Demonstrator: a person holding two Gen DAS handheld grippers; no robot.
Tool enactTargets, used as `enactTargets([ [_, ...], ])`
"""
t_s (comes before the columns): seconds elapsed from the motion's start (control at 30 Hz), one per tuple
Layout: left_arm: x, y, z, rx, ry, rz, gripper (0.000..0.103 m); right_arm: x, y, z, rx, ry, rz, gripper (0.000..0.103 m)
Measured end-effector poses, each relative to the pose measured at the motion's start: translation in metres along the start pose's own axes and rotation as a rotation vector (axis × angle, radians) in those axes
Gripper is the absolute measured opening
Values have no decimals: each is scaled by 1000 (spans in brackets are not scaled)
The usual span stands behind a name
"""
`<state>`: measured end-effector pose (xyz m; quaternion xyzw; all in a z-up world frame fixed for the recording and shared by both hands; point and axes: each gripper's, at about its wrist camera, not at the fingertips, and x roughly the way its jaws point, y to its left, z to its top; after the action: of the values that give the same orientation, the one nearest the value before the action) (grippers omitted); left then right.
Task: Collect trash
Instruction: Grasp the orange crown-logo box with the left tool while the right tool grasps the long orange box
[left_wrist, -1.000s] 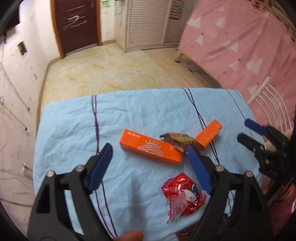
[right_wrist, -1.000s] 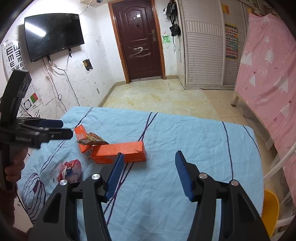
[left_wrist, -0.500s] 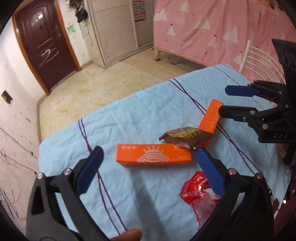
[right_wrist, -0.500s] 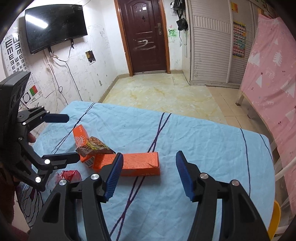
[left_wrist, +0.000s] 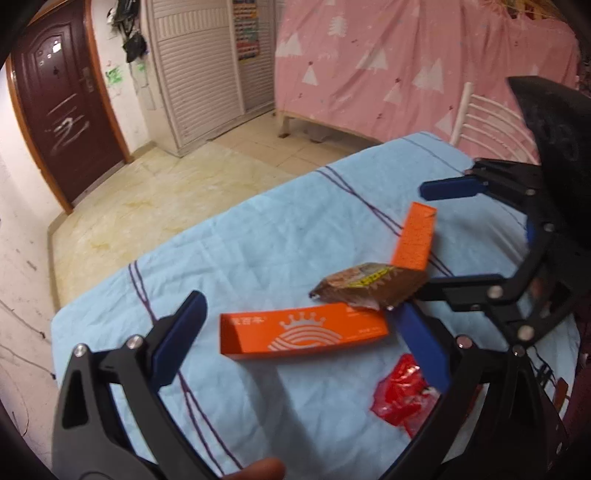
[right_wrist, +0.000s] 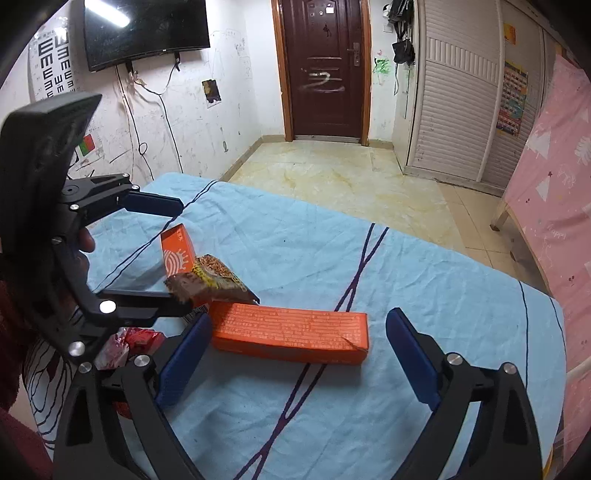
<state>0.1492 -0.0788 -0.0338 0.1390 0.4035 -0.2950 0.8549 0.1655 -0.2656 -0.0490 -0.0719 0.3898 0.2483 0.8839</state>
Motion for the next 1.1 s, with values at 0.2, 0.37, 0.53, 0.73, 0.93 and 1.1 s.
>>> enactTargets([
  [0.2, 2, -14, -2, 48, 2, -12, 97, 5, -2, 2, 13, 9, 22, 91],
  [0.37, 3, -13, -3, 47, -2, 37, 97, 4, 0, 0, 5, 15, 37, 91],
  [0.53, 3, -9, -2, 45, 2, 52, 97, 5, 7, 0, -21, 21, 32, 91],
  [0.73, 5, -6, -1, 28, 1, 25, 97, 11, 0, 0, 4, 33, 3, 91],
  [0.93, 6, -13, -2, 56, 1, 13, 97, -4, -29, -4, 105, -4, -17, 86],
  [1.1, 26, -15, -2, 53, 62, 40, 97, -8, -47, -10, 172, -8, -17, 86],
])
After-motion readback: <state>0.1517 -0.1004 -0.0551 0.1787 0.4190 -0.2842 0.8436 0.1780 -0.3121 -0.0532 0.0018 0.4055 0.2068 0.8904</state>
